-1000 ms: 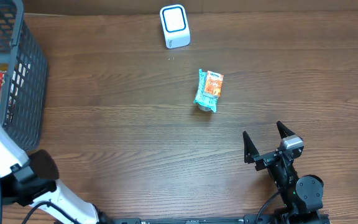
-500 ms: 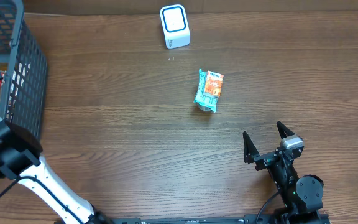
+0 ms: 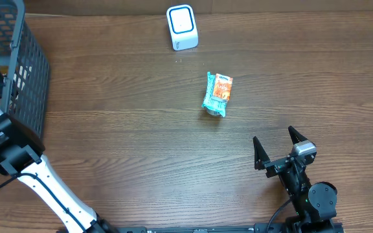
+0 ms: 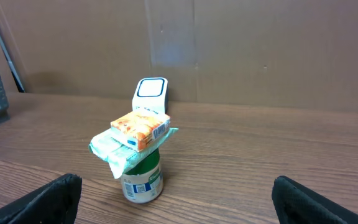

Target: Scan the item barcode

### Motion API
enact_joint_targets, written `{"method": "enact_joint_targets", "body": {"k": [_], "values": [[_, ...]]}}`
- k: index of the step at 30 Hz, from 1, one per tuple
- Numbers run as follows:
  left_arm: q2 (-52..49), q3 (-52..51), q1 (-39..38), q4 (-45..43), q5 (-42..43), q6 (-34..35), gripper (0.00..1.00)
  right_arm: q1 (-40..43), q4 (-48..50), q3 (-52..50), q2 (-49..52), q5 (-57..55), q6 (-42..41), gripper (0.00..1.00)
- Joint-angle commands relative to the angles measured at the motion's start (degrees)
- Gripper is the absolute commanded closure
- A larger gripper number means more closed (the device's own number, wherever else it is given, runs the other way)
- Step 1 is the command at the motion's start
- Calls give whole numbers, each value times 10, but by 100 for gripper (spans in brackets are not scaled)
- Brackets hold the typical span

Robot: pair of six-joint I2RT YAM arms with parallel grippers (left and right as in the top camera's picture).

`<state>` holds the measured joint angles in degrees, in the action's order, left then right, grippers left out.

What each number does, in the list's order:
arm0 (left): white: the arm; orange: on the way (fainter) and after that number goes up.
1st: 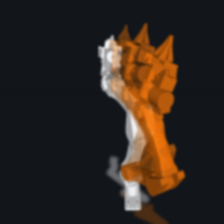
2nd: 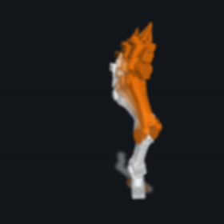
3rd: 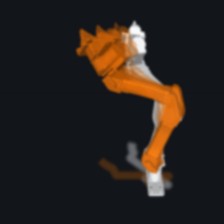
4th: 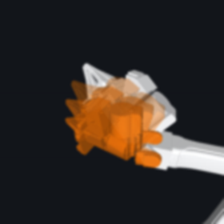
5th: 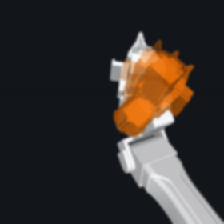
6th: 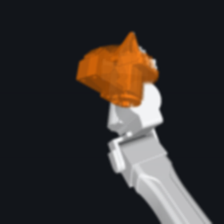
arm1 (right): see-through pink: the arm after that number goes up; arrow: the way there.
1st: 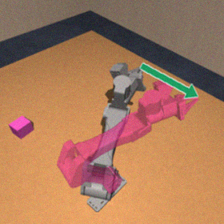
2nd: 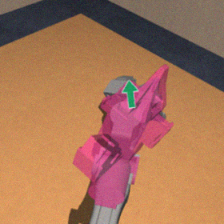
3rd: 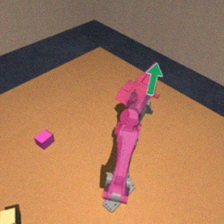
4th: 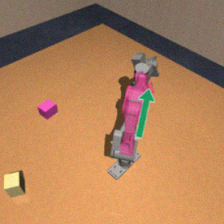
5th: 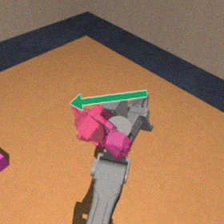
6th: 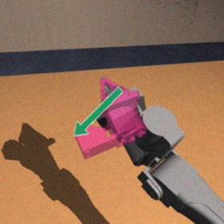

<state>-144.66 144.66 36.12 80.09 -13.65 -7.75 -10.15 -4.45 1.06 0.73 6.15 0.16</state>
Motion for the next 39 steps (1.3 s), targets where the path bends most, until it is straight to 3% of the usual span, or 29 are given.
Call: {"method": "enact_joint_targets", "body": {"k": [1,13,14,19,24,27,32,39], "values": [[-35,-2,5,-2,6,-13,0,3,2,-6,-6,0,-2,0],[-111,-2,11,22,32,-12,4,3,2,-6,-6,0,-2,0],[-111,-2,11,23,34,-12,8,3,2,-6,-6,0,-2,0],[-111,-2,11,26,34,-12,56,3,2,-6,-6,0,-2,0],[-111,-2,12,27,35,-10,70,3,2,-6,-6,0,-2,0],[-111,-2,12,26,56,-8,95,3,2,-6,-6,0,-2,0],[-108,3,12,29,125,-7,96,3,2,-6,-6,0,-2,0],[-85,64,14,54,133,36,96,3,2,-6,-6,0,-2,0]]}}
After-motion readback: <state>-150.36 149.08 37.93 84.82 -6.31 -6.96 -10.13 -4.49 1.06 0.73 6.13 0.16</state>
